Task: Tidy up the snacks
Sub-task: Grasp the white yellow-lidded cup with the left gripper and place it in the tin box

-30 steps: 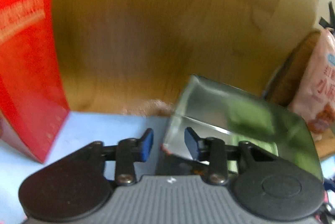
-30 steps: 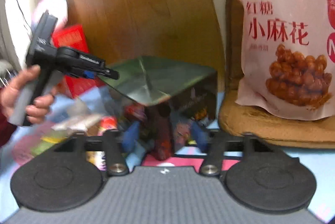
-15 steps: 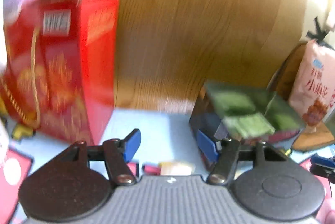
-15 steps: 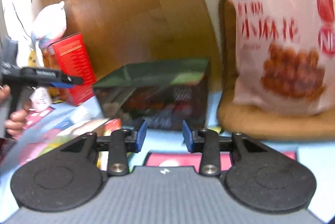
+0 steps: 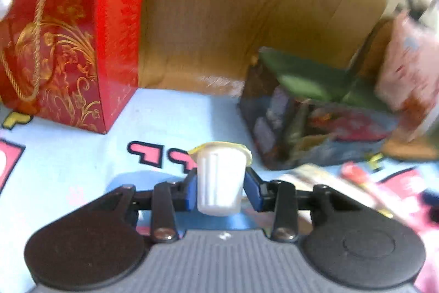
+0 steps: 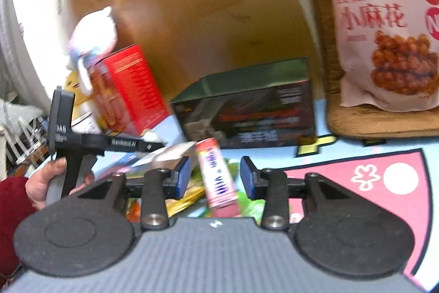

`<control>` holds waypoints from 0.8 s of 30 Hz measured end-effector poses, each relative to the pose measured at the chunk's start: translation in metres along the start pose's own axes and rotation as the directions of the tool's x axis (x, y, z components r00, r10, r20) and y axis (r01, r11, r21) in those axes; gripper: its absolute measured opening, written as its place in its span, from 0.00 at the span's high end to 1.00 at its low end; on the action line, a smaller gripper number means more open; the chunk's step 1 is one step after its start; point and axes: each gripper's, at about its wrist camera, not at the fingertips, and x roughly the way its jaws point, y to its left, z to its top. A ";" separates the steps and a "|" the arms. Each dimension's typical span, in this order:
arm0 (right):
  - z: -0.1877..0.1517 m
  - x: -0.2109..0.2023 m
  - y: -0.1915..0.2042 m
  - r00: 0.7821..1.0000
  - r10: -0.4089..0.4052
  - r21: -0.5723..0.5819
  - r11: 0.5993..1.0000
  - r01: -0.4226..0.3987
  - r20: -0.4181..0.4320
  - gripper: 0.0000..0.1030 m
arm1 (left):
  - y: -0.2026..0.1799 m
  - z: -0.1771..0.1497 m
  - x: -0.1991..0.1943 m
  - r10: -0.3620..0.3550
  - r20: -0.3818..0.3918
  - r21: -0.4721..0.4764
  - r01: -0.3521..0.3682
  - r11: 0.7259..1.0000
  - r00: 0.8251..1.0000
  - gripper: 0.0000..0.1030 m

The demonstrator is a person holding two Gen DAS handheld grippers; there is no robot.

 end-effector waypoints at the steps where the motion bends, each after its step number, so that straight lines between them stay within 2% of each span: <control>1: -0.002 -0.001 0.006 1.000 0.015 -0.017 1.000 -0.015 -0.002 0.59 | 0.000 -0.002 -0.012 -0.022 0.029 -0.009 0.023 1.000 0.999 0.67; 4: -0.010 -0.006 0.024 0.999 0.054 -0.078 0.995 -0.054 -0.003 0.59 | -0.004 -0.010 -0.050 -0.139 0.097 -0.008 0.141 0.990 0.986 0.66; 6: -0.017 -0.010 0.034 0.996 0.084 -0.113 0.990 -0.085 -0.016 0.59 | -0.017 -0.020 -0.062 -0.225 0.088 0.042 0.222 0.974 0.970 0.66; 8: -0.023 -0.012 0.043 0.994 0.100 -0.146 0.984 -0.104 -0.035 0.59 | -0.031 -0.030 -0.074 -0.288 0.048 0.124 0.281 0.952 0.956 0.66; 11: -0.035 -0.014 0.054 0.990 0.117 -0.218 0.967 -0.131 -0.076 0.54 | -0.055 -0.053 -0.076 -0.362 -0.067 0.214 0.367 0.905 0.930 0.65; 12: -0.039 -0.014 0.057 0.988 0.122 -0.249 0.958 -0.143 -0.098 0.51 | -0.064 -0.061 -0.071 -0.370 -0.107 0.236 0.385 0.892 0.923 0.65; 15: -0.051 -0.011 0.065 0.982 0.102 -0.330 0.932 -0.150 -0.158 0.50 | -0.082 -0.079 -0.056 -0.353 -0.183 0.296 0.394 0.870 0.917 0.65; 16: -0.055 -0.009 0.067 0.980 0.081 -0.358 0.923 -0.143 -0.181 0.47 | -0.086 -0.085 -0.058 -0.353 -0.190 0.301 0.397 0.867 0.916 0.66; 20: -0.066 0.001 0.066 0.975 0.022 -0.395 0.912 -0.110 -0.222 0.46 | -0.086 -0.090 -0.054 -0.349 -0.202 0.303 0.398 0.866 0.915 0.63; 22: -0.065 0.003 0.065 0.978 0.024 -0.391 0.914 -0.106 -0.209 0.39 | -0.085 -0.089 -0.050 -0.348 -0.203 0.300 0.396 0.868 0.915 0.63; 24: -0.064 0.008 0.066 0.982 0.011 -0.396 0.914 -0.088 -0.191 0.39 | -0.086 -0.092 -0.046 -0.348 -0.202 0.292 0.396 0.871 0.915 0.63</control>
